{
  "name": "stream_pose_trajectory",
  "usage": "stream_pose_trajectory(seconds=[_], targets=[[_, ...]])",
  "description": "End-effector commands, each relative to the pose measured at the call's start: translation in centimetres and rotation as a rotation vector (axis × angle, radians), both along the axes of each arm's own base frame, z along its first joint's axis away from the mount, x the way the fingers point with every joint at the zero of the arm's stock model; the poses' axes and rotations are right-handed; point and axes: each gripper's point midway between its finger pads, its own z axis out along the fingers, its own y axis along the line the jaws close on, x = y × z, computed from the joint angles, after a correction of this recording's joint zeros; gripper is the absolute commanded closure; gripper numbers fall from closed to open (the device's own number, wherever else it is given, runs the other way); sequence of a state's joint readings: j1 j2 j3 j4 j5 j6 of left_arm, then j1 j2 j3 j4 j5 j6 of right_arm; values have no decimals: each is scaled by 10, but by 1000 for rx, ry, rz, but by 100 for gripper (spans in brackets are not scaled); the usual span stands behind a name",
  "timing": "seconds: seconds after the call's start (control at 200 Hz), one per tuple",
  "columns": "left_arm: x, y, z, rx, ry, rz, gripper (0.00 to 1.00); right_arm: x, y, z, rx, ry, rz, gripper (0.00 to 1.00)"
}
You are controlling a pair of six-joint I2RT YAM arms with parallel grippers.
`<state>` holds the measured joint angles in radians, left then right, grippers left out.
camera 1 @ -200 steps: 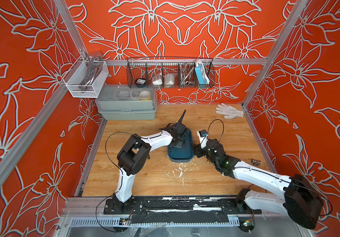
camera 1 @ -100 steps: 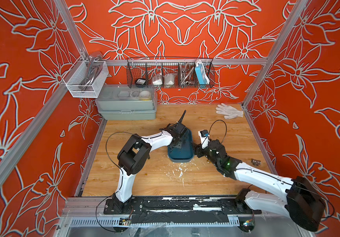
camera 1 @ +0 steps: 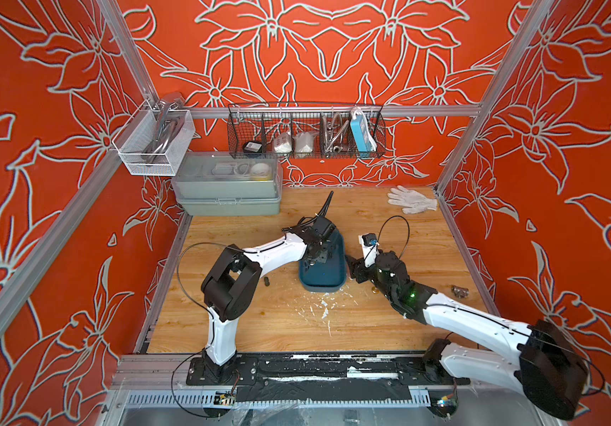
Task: Put the chess pieces into the storage box
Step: Place the chess piece in the storage box, then pick up the chess piece at the center of the board.
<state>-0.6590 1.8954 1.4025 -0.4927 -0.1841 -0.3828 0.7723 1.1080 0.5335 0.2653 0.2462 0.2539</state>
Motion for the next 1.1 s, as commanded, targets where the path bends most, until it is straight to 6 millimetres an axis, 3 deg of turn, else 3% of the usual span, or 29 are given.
stream_pose_trajectory(seconds=[0.0,0.185,0.295,0.37,0.505,0.726,0.911,1.096], targets=[[-7,-8,48,-90,-58,-24,60,2,-10,13,12,-8,-50,30],[-28,-8,106,-248,-176,-89,57,12,-28,25,36,183,-111,28],[-53,-9,136,-366,-263,-190,50,19,-48,6,72,447,-165,29],[-72,-10,145,-421,-289,-261,40,17,-61,-7,-20,565,-211,30],[-105,-14,143,-489,-232,-370,40,14,-69,-29,-170,706,-231,33],[-146,-23,123,-524,-177,-495,38,19,-64,-68,-234,832,-236,37],[-155,-23,116,-537,-181,-516,36,29,-57,-93,-270,883,-225,41],[-150,-15,116,-516,-224,-479,36,41,-54,-105,-293,885,-231,45]])
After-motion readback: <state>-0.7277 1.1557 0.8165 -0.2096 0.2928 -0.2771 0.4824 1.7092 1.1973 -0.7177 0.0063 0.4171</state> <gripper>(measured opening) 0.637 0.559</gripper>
